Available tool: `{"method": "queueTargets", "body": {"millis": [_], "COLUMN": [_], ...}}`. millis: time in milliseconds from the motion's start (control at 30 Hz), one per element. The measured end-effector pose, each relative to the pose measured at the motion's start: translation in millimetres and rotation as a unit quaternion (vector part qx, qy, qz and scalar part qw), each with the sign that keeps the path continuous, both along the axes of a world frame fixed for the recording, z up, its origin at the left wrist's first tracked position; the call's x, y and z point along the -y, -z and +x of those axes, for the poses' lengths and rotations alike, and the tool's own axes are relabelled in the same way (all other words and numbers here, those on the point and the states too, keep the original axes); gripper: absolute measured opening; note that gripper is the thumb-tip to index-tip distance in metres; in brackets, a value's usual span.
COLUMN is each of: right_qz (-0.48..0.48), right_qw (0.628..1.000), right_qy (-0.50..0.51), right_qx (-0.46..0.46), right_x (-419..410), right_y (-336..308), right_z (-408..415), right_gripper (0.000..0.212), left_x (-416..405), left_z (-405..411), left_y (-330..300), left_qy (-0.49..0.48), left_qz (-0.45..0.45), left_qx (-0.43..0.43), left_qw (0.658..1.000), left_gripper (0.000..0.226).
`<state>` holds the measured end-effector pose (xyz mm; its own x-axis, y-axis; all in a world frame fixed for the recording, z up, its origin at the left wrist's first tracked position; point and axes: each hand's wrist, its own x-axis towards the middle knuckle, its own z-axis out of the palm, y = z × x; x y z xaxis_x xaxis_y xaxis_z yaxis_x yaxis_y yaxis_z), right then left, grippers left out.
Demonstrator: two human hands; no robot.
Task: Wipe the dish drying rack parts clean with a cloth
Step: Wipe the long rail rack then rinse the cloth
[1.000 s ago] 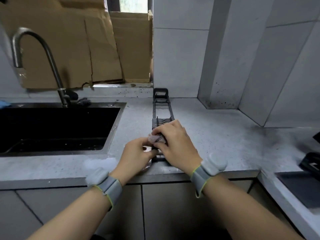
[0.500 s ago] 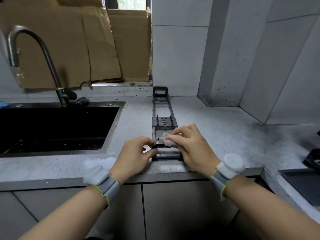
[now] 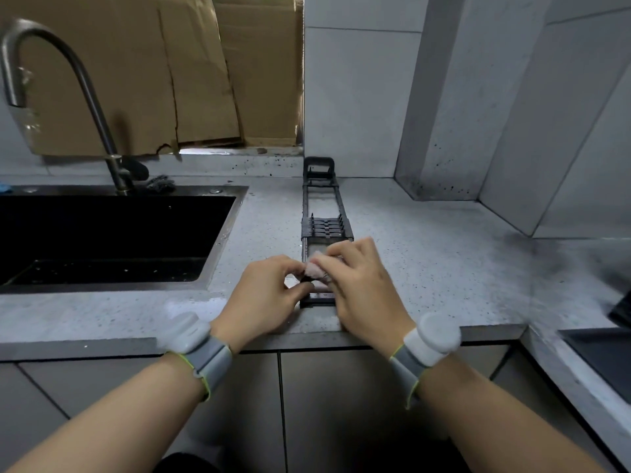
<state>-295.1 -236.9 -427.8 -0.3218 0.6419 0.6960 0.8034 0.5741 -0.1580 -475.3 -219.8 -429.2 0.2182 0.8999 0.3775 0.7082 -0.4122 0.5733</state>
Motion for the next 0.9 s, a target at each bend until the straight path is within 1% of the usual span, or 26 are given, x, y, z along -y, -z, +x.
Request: {"method": "queueTargets", "body": {"millis": [100, 167, 267, 300, 367, 400, 433, 533, 567, 633, 667, 700, 733, 767, 833, 900], "right_qz": [-0.03, -0.06, -0.14, -0.156, -0.156, -0.145, -0.136, -0.123, -0.136, -0.191, -0.212, -0.22, -0.212, -0.198, -0.156, -0.126], "right_qw": [0.999, 0.998, 0.988, 0.984, 0.97, 0.961, 0.955, 0.949, 0.945, 0.944, 0.946, 0.947, 0.948, 0.943, 0.931, 0.937], "right_qy": [0.018, 0.021, 0.049, 0.051, 0.051, 0.055, 0.062, 0.104, 0.121, 0.148, 0.151, 0.144, 0.132, 0.122, 0.108, 0.101], "right_qx": [-0.023, -0.025, -0.038, -0.063, -0.177, -0.228, -0.258, -0.271, -0.271, -0.223, -0.192, -0.183, -0.198, -0.237, -0.311, -0.309], "right_x": [3.9, 5.2, 5.0, 5.8, 8.9, 9.9, 10.9, 11.4, 12.2, 16.4, 20.1, 23.5, 26.9, 30.2, 35.4, 42.8], "right_y": [-2.5, -1.3, -1.6, -2.9, -8.5, -9.7, -9.1, 5.5, 10.4, 21.2, 22.4, 19.6, 14.1, 6.5, -5.7, -6.7], "right_z": [30.1, 47.6, 65.2, 66.9, 61.3, 54.1, 44.8, 27.5, 28.4, 37.2, 43.1, 49.0, 54.7, 59.6, 65.2, 64.2], "right_gripper": [0.033, 0.025, 0.013, 0.013, 0.007, 0.01, 0.012, 0.007, 0.011, 0.017, 0.016, 0.014, 0.01, 0.009, 0.014, 0.02], "left_x": [0.1, 0.0, 0.5, 0.5, 0.3, 0.1, 0.1, 0.8, 0.2, -0.2, 0.1, -0.3, -0.7, -1.3, -0.1, 4.8], "left_z": [-1.0, -0.9, -0.8, -0.8, -1.0, -0.8, -1.1, -1.1, -1.1, -2.9, -4.0, -5.1, -6.2, -6.4, -5.1, 2.4], "left_y": [-0.8, -0.6, -1.6, -1.2, 0.1, 1.0, 1.7, 1.1, 1.5, 2.2, 1.3, 0.0, -1.4, -2.8, -1.9, 3.5], "left_qy": [-0.001, -0.001, 0.0, 0.003, 0.011, 0.012, 0.012, 0.013, 0.015, 0.023, 0.03, 0.037, 0.042, 0.044, 0.039, 0.024], "left_qz": [-0.005, -0.002, -0.001, 0.0, 0.003, 0.005, 0.01, 0.018, 0.024, 0.027, 0.03, 0.033, 0.032, 0.029, 0.023, 0.026], "left_qx": [-0.012, -0.015, -0.013, -0.007, 0.0, 0.0, -0.001, -0.004, -0.008, -0.005, -0.005, -0.01, -0.018, -0.025, -0.02, 0.005], "left_qw": [1.0, 1.0, 1.0, 1.0, 1.0, 1.0, 1.0, 1.0, 1.0, 0.999, 0.999, 0.999, 0.998, 0.998, 0.999, 0.999], "left_gripper": [0.011, 0.011, 0.008, 0.007, 0.008, 0.009, 0.009, 0.009, 0.009, 0.01, 0.012, 0.013, 0.014, 0.014, 0.014, 0.013]}}
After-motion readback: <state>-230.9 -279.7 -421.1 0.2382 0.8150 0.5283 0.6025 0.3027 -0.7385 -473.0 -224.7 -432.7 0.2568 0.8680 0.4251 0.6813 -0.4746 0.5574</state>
